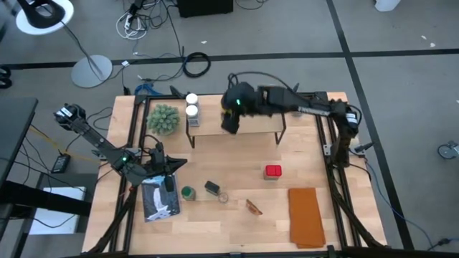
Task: Shelf spices
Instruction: Put the yellow seasoning bottle on the shelf
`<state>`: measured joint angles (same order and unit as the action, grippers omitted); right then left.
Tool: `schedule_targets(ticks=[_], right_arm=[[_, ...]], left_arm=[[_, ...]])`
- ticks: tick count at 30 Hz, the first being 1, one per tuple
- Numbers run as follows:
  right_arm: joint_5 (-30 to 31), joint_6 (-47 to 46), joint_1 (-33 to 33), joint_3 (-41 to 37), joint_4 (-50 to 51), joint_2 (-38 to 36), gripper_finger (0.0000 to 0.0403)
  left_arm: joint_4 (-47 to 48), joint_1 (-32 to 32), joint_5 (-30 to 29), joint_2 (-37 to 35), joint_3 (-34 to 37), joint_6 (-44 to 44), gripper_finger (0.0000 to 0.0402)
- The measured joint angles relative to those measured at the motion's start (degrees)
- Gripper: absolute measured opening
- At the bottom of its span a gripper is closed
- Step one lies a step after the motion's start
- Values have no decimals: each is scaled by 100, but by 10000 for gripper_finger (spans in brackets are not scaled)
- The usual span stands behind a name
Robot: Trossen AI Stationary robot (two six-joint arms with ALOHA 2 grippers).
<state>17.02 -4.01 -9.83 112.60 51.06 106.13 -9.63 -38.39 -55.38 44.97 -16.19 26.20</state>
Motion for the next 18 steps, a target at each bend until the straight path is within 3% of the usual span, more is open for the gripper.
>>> schedule_targets(ticks=[6, 18], right_arm=[[-770, -90, -627, -17, 167, 172, 242], [-774, -126, -738, -23, 234, 144, 275]], left_arm=[[25, 0, 105, 0, 0, 2, 1], [28, 0, 103, 0, 1, -24, 1]])
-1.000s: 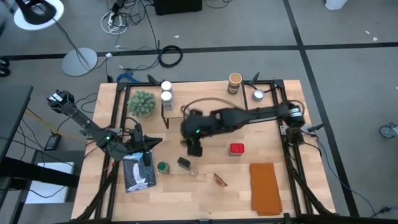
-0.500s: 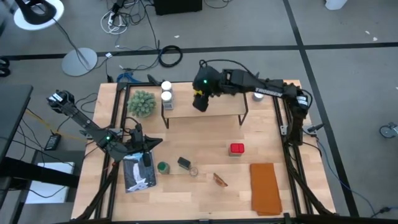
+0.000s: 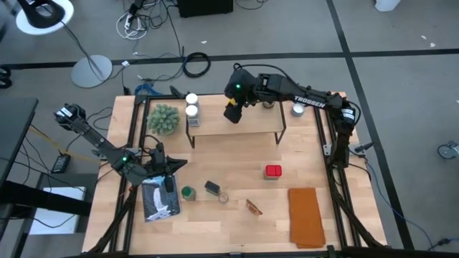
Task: Shelf spices
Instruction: Put the yellow seasoning bottle on the shelf
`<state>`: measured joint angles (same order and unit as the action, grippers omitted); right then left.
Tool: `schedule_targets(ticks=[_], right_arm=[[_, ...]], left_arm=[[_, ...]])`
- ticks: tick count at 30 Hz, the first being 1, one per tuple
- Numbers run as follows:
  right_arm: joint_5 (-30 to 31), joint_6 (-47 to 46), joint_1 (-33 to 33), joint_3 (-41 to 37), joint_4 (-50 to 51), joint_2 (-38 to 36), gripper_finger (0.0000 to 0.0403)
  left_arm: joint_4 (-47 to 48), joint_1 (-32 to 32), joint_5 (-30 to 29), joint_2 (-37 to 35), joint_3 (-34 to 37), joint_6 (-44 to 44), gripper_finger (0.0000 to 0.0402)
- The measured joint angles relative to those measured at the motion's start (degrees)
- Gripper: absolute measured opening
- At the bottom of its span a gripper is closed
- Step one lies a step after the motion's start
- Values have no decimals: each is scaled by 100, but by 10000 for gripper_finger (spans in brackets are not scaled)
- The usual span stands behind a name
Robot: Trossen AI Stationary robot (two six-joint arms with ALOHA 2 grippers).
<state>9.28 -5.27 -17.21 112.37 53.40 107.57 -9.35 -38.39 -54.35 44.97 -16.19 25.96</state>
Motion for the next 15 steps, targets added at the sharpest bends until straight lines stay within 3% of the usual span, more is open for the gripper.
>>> schedule_targets(ticks=[9, 15], right_arm=[[104, 133, 21, -8, -34, 4, 278], [450, 305, 31, 10, -81, 1, 303]], left_arm=[[2, 0, 0, 0, 0, -4, 1], [2, 0, -2, -1, -2, -9, 1]])
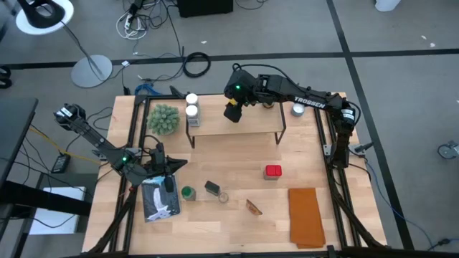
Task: Shelf spices
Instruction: Put the yellow seasoning bottle on the shelf
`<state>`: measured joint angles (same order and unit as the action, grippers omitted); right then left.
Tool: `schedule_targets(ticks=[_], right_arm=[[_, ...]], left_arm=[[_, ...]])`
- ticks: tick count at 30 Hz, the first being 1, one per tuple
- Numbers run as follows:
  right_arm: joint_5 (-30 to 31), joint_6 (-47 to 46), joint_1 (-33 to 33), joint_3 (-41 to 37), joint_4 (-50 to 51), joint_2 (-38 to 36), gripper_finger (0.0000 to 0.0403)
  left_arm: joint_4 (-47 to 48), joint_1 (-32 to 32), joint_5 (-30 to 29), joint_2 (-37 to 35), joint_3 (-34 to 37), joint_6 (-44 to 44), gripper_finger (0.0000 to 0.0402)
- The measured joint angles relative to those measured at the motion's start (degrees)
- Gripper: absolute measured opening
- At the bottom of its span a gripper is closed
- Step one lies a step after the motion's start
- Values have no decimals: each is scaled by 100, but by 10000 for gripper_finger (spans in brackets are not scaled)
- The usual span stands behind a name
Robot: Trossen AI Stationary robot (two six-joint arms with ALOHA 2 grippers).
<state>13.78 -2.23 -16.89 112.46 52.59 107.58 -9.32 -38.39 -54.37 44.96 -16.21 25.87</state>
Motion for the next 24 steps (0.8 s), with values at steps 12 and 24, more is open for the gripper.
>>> schedule_targets(ticks=[12, 24], right_arm=[[10, 269, 30, 4, -205, -234, 360], [919, -766, 750, -949, 486, -1800, 360]], left_arm=[[39, 2, 0, 1, 0, -7, 1], [153, 0, 38, 1, 2, 72, 1]])
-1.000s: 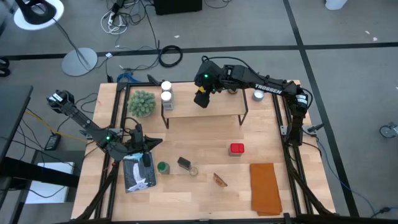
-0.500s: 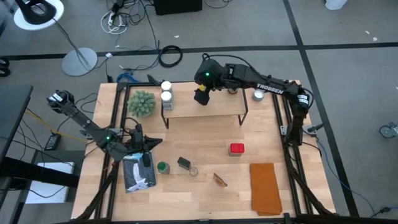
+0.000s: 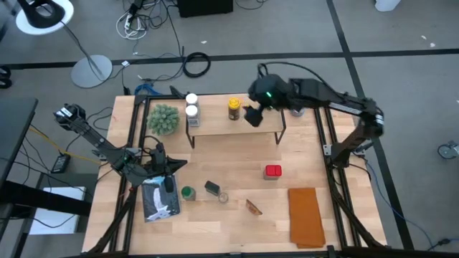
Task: Shelf spices
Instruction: Put the yellow seasoning bottle on the shelf
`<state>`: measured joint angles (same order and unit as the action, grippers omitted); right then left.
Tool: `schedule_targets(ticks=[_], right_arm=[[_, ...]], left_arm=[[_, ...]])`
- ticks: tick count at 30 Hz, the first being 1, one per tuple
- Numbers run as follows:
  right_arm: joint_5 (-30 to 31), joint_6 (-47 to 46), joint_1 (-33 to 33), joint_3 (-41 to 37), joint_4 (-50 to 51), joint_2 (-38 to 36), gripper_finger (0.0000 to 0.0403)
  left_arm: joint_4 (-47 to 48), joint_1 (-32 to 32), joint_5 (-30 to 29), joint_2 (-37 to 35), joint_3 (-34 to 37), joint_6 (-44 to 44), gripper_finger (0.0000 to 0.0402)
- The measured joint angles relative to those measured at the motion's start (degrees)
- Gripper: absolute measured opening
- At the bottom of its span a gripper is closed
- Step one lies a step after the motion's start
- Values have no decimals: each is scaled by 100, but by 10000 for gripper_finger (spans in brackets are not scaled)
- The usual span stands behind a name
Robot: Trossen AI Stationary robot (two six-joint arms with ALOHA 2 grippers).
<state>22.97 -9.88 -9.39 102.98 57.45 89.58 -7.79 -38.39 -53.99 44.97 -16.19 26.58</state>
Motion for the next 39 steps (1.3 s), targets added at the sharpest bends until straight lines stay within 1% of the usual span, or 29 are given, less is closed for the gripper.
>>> schedule_targets(ticks=[3, 6, 9, 11, 13, 15, 18, 20, 23, 28, 32, 39], right_arm=[[713, -491, 515, -1017, -371, -663, 361], [1158, -1053, 1096, -2315, -1264, -1291, 360], [1190, -1143, 1571, -3586, -2608, -1673, 359], [1190, -1154, 1794, -4321, -3795, -1769, 359], [1191, -1113, 1953, -4886, -4944, -1760, 360], [1188, -780, 2036, -5294, -5947, -1666, 361], [1195, -25, 2024, -5614, -6574, -1521, 361], [1197, 225, 1972, -5669, -6829, -1382, 361], [1195, 353, 1854, -5669, -7270, -1125, 360], [1200, 197, 1750, -5669, -8277, -662, 360], [1192, 646, 1665, -5669, -8433, -392, 361], [1321, 699, 1361, -5669, -8493, -98, 354]], left_arm=[[0, 0, 15, -1, 0, 66, 1], [0, 0, 17, 0, 0, 68, 1], [-2, 0, 19, -2, 0, 70, 1], [-2, 0, 19, -1, 0, 70, 1], [-4, 0, 19, 0, 0, 72, 1], [-4, 0, 19, 0, 0, 73, 1], [-7, 0, 19, -1, 0, 95, 1], [-5, 0, 19, -1, 0, 110, 1], [-7, 0, 22, -2, 0, 111, 1], [-4, 0, 22, -2, 0, 111, 1], [-4, 0, 22, -2, 0, 112, 1], [-2, 0, 21, -1, 0, 112, 1]])
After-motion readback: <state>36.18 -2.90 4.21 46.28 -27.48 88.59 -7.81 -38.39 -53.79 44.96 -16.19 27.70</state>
